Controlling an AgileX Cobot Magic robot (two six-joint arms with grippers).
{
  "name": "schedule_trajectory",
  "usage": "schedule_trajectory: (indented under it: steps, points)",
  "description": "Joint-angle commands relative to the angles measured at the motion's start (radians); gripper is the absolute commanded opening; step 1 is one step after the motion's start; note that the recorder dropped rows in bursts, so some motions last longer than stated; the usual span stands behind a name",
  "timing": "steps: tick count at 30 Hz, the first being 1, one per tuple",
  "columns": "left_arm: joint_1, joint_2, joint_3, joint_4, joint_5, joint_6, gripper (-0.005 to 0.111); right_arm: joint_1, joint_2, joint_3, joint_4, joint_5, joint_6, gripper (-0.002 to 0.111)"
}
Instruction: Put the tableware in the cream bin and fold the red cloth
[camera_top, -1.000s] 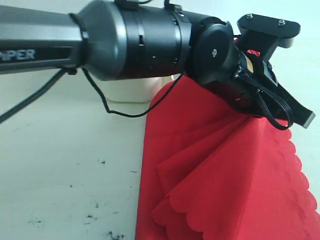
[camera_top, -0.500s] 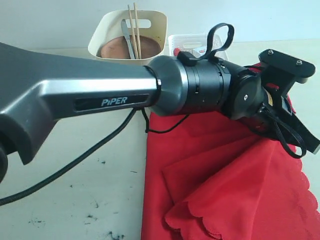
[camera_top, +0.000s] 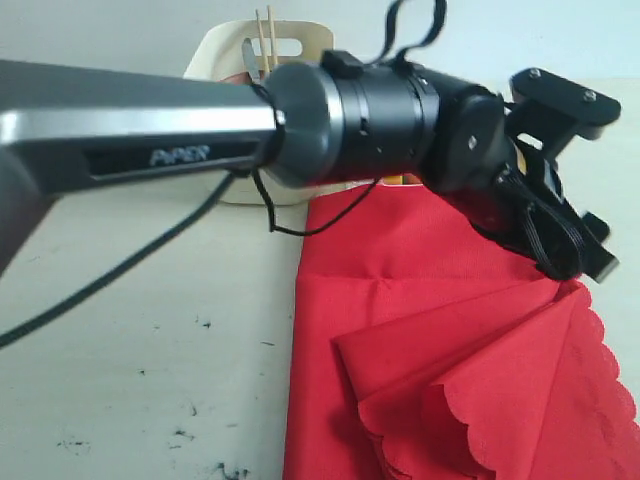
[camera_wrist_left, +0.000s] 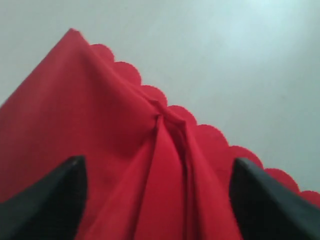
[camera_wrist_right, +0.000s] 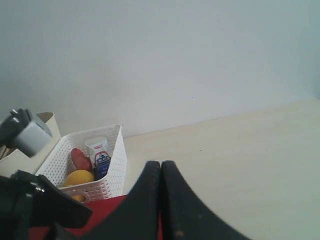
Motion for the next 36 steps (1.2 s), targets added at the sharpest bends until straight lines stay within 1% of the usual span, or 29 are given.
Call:
schedule_trajectory:
  steps: [1, 2, 4, 6, 8, 10, 13, 17, 20, 22, 25, 28, 31, 33, 36]
  points:
    - [0.057, -0.072, 0.021, -0.001, 0.067, 0.013, 0.013, -0.002, -0.005, 0.008, -0.001, -0.003, -0.011, 0.0]
    - [0.065, -0.089, 0.036, 0.003, 0.061, 0.016, 0.001, -0.002, -0.005, 0.01, -0.001, 0.005, -0.011, 0.0]
    - [0.075, -0.124, 0.072, 0.007, 0.045, 0.019, 0.003, -0.002, -0.005, 0.017, -0.001, 0.041, -0.031, 0.0]
    - [0.089, -0.171, 0.129, 0.021, 0.022, 0.027, 0.003, -0.002, -0.001, 0.026, -0.001, 0.111, -0.085, 0.0]
    - [0.105, -0.219, 0.21, 0.038, -0.004, 0.027, 0.003, -0.002, 0.022, 0.028, -0.001, 0.162, -0.133, 0.0]
    - [0.123, -0.274, 0.306, 0.04, -0.054, 0.027, 0.003, -0.002, 0.057, 0.028, -0.001, 0.166, -0.133, 0.0]
    - [0.147, -0.359, 0.492, 0.04, -0.172, 0.027, 0.003, -0.002, 0.143, 0.026, -0.001, 0.189, -0.131, 0.0]
    - [0.152, -0.425, 0.743, 0.04, -0.383, 0.02, 0.003, -0.002, 0.29, 0.008, -0.001, 0.26, -0.154, 0.0]
    - [0.14, -0.423, 0.86, 0.04, -0.51, 0.024, 0.003, -0.002, 0.415, -0.018, -0.022, 0.315, -0.141, 0.0]
    - [0.138, -0.411, 0.9, 0.04, -0.545, 0.024, 0.003, -0.002, 0.508, -0.044, -0.078, 0.366, -0.102, 0.0]
    - [0.138, -0.388, 0.921, 0.04, -0.548, 0.024, 0.003, -0.002, 0.678, -0.108, -0.198, 0.471, -0.009, 0.0]
    - [0.138, -0.363, 0.923, 0.04, -0.569, 0.024, 0.003, -0.002, 0.866, -0.187, -0.223, 0.588, 0.0, 0.0]
    - [0.138, -0.334, 0.923, 0.04, -0.622, 0.024, 0.003, -0.001, 1.021, -0.246, -0.228, 0.673, -0.022, 0.0]
    - [0.14, -0.312, 0.923, 0.04, -0.666, 0.024, 0.003, 0.033, 1.113, -0.274, -0.228, 0.675, -0.023, 0.0]
    - [0.157, -0.288, 0.923, 0.04, -0.726, 0.041, 0.003, 0.133, 1.211, -0.302, -0.207, 0.635, -0.023, 0.0]
